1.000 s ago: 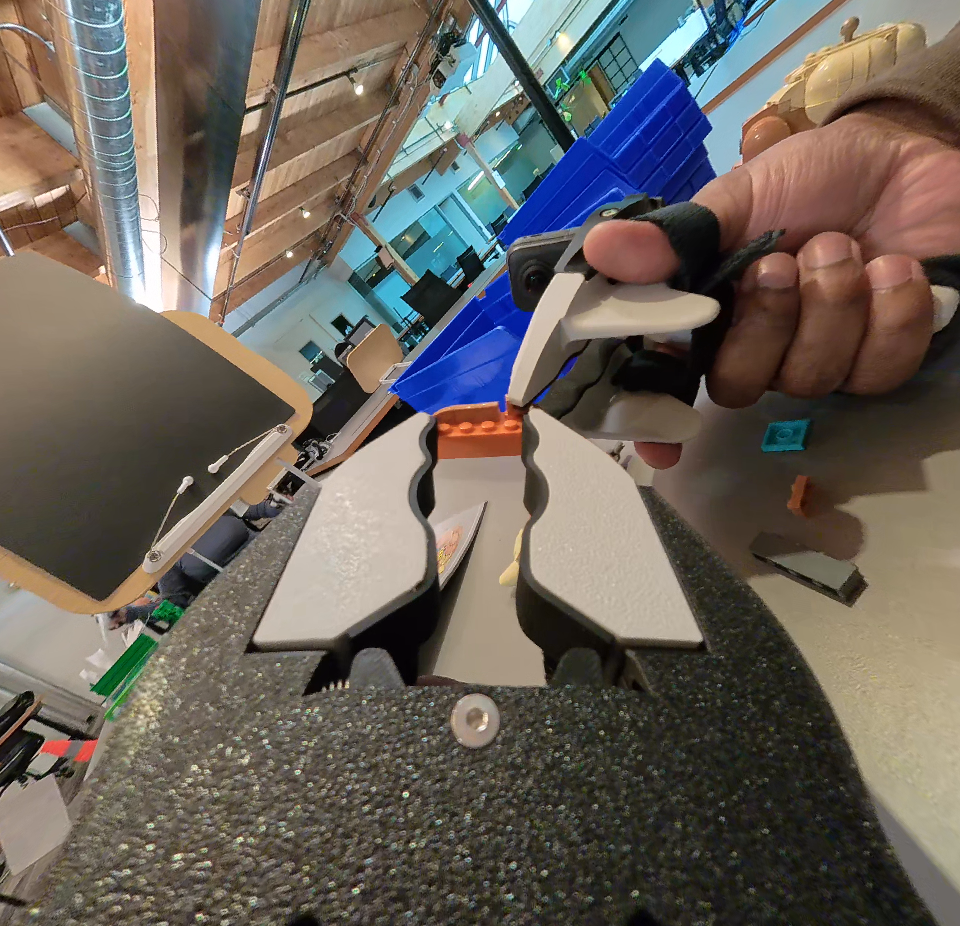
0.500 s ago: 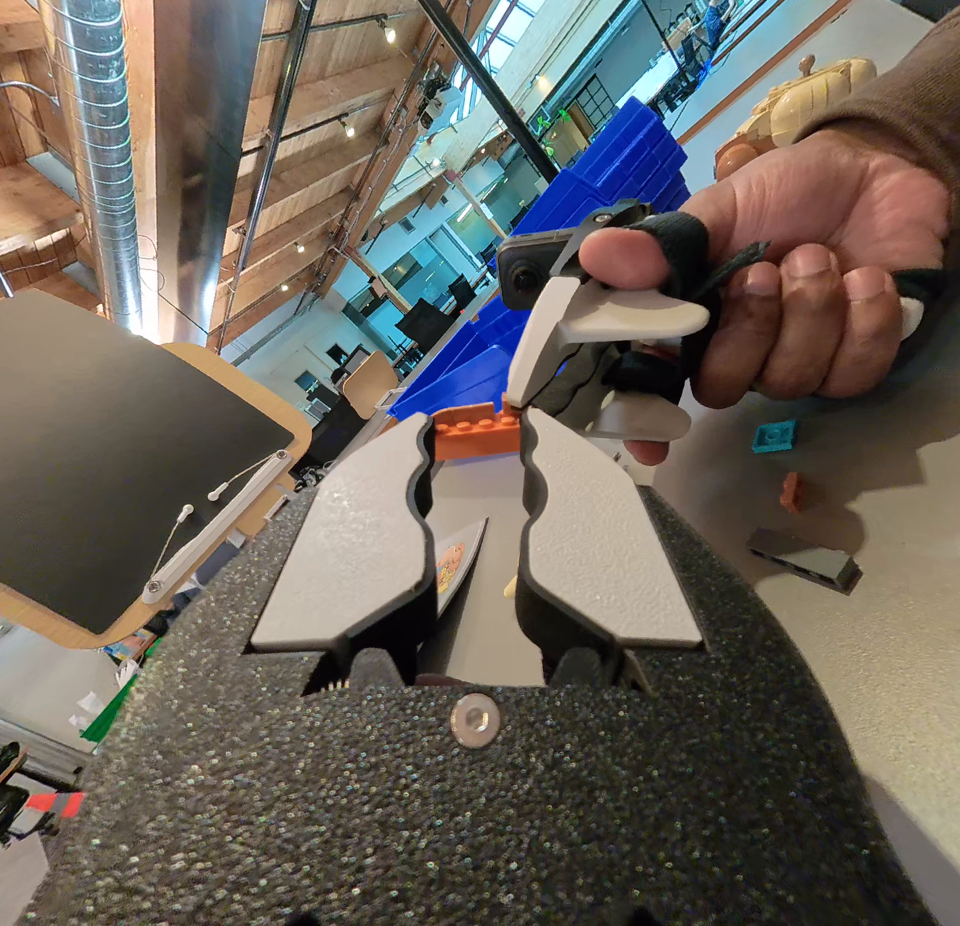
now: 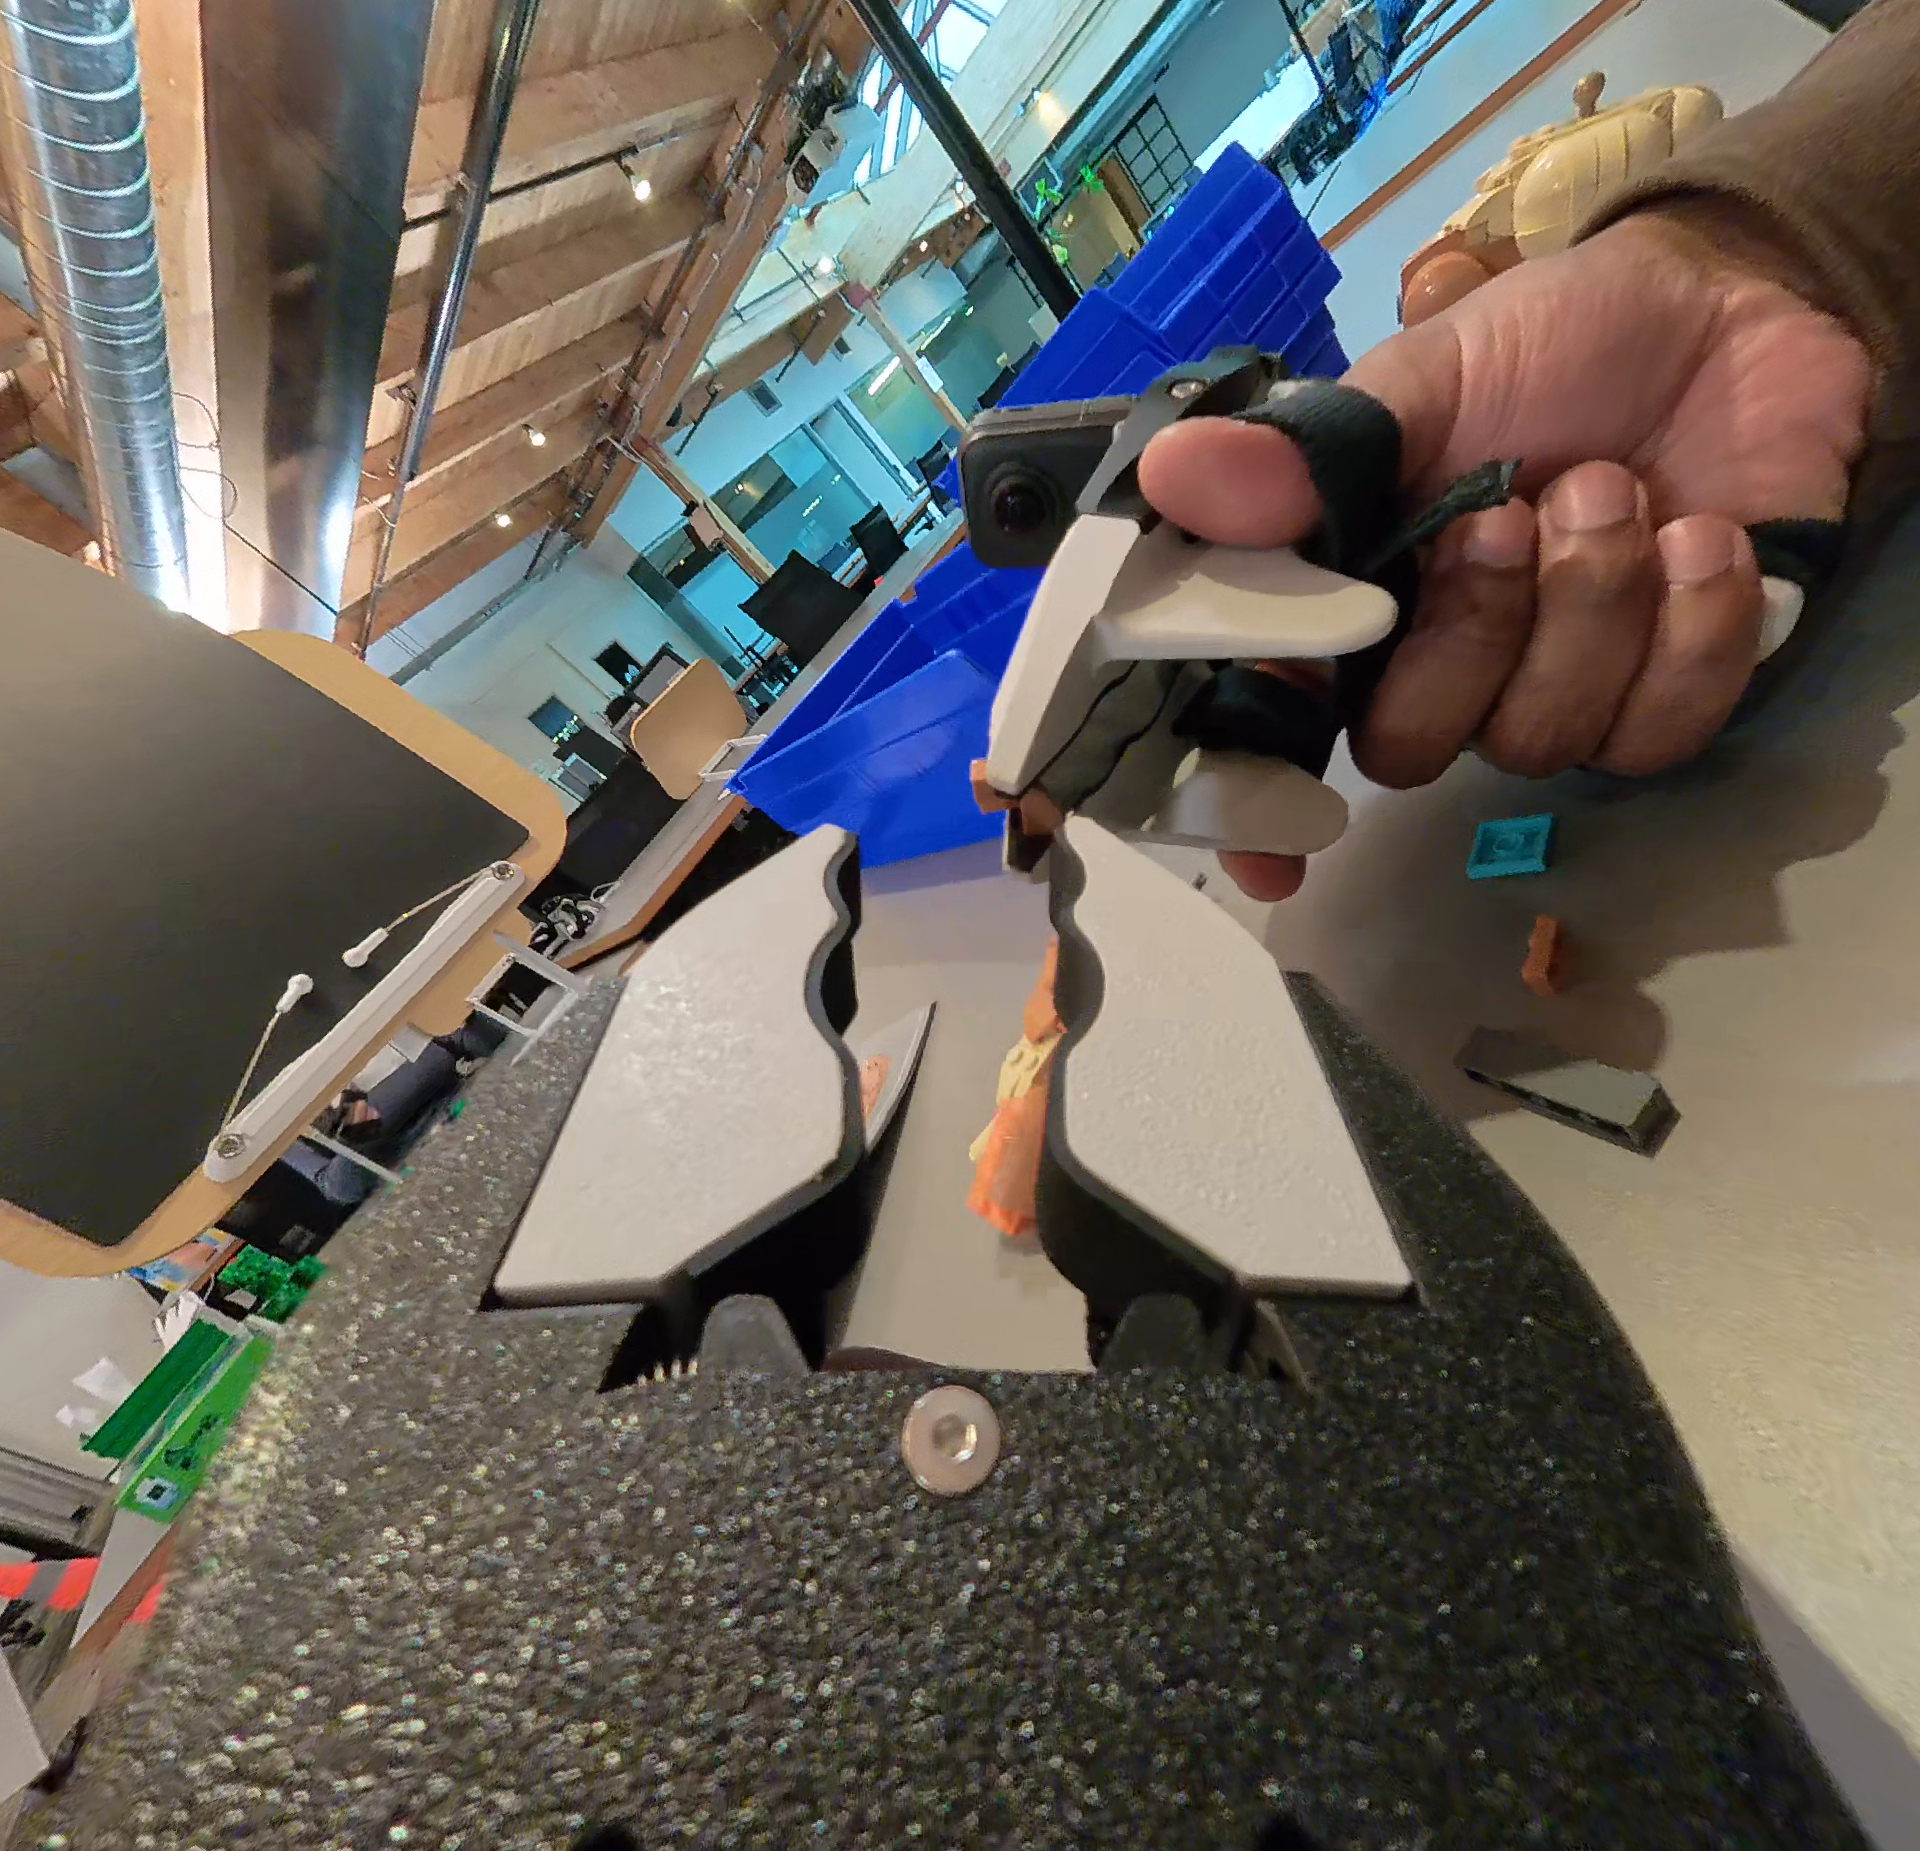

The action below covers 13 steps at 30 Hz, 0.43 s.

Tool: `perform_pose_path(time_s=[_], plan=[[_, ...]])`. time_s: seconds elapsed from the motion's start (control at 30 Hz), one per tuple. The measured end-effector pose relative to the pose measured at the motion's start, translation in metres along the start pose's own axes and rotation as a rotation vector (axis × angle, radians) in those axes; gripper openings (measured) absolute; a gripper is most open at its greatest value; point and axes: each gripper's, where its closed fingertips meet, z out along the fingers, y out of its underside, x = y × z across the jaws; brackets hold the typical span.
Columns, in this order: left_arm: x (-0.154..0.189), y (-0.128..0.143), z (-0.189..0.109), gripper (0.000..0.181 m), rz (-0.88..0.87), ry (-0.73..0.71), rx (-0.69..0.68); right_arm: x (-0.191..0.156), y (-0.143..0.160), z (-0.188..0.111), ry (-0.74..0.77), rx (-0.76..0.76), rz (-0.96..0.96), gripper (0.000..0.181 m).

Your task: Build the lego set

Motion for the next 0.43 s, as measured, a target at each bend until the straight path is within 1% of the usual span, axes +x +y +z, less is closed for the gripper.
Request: perform_pose_path(time_s=[0.1,0.17,0.23,0.33,0.37,0.4,0.43], plan=[[-0.012,0.005,-0.004,0.035,-0.048,-0.021,-0.017,0.004,-0.002,-0.004,0.038,-0.006,-0.023,0.015],[-0.017,0.019,-0.006,0.035,-0.106,0.0,-0.075,0.01,-0.002,-0.007,0.089,-0.021,-0.041,0.015],[-0.018,0.045,-0.007,0.035,-0.132,0.027,-0.204,0.016,0.001,-0.009,0.131,-0.046,-0.053,0.015],[-0.006,0.094,-0.012,0.039,-0.17,0.132,-0.464,0.022,0.008,-0.008,0.173,-0.098,-0.07,0.015],[0.001,0.105,-0.014,0.041,-0.183,0.182,-0.523,0.025,0.012,-0.008,0.199,-0.127,-0.08,0.015],[0.004,0.111,-0.016,0.039,-0.202,0.219,-0.553,0.028,0.015,-0.008,0.22,-0.158,-0.09,0.015],[0.004,0.111,-0.015,0.042,-0.241,0.23,-0.545,0.03,0.02,-0.007,0.236,-0.196,-0.094,0.015]])
